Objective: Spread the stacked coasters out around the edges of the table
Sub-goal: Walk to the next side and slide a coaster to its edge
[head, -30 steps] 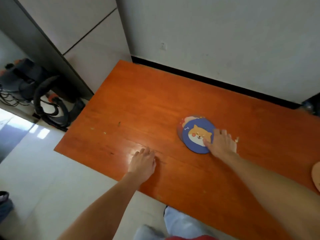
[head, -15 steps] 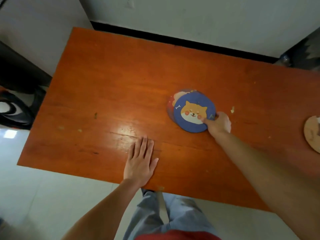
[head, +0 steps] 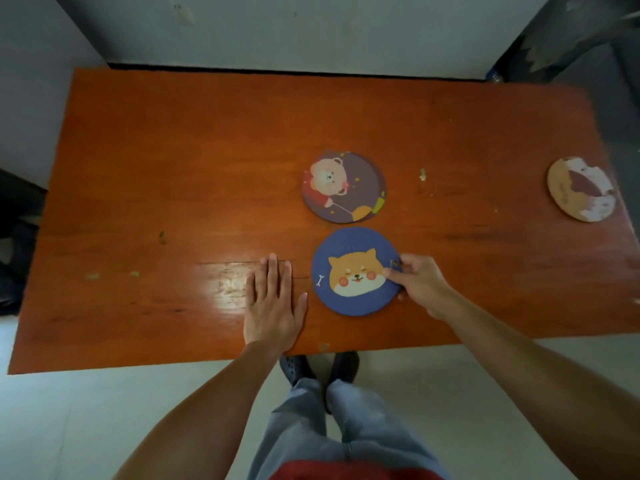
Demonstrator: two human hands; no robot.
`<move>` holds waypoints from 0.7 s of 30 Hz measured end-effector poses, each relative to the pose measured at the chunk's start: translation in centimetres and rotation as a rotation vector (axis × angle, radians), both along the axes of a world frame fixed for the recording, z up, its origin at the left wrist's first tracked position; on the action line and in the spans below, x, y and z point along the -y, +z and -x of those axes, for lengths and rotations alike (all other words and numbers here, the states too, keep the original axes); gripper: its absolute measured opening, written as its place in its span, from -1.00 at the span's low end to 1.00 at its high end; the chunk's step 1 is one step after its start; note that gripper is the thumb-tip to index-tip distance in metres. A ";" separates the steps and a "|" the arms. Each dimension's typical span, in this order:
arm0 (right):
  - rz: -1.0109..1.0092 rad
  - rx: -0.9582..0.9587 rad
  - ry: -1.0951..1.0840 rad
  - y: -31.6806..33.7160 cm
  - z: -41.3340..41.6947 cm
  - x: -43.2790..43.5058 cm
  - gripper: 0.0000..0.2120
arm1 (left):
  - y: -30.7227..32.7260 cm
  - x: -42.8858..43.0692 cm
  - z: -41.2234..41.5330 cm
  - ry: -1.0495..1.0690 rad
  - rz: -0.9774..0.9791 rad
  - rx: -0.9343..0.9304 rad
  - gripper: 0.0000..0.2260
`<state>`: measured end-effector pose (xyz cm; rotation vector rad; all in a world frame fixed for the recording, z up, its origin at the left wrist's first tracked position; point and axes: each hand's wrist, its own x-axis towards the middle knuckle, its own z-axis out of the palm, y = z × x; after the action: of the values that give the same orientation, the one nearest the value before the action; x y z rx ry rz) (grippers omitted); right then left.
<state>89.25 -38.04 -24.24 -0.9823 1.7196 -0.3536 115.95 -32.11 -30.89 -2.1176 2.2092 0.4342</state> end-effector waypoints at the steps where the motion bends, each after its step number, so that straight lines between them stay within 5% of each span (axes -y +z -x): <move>1: -0.028 -0.024 0.028 -0.3 0.2 -1.2 -0.83 | 0.0 -0.3 0.0 -0.003 0.008 -0.002 -0.38; 9: 0.225 -0.519 0.237 -1.4 0.2 -5.1 -0.58 | -0.4 0.0 0.4 0.004 0.028 0.003 -0.39; 16: 0.226 -0.624 0.290 -1.8 0.4 -5.3 -0.68 | -0.7 -0.1 0.1 0.013 0.040 0.021 -0.39; 21: 0.240 -0.743 0.436 -0.9 0.4 -4.3 -0.44 | 0.2 -0.1 0.4 0.008 -0.006 0.032 -0.40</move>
<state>88.89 -33.72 -25.18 -1.7811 2.0586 0.1206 115.59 -31.99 -30.65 -2.1156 2.1799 0.4038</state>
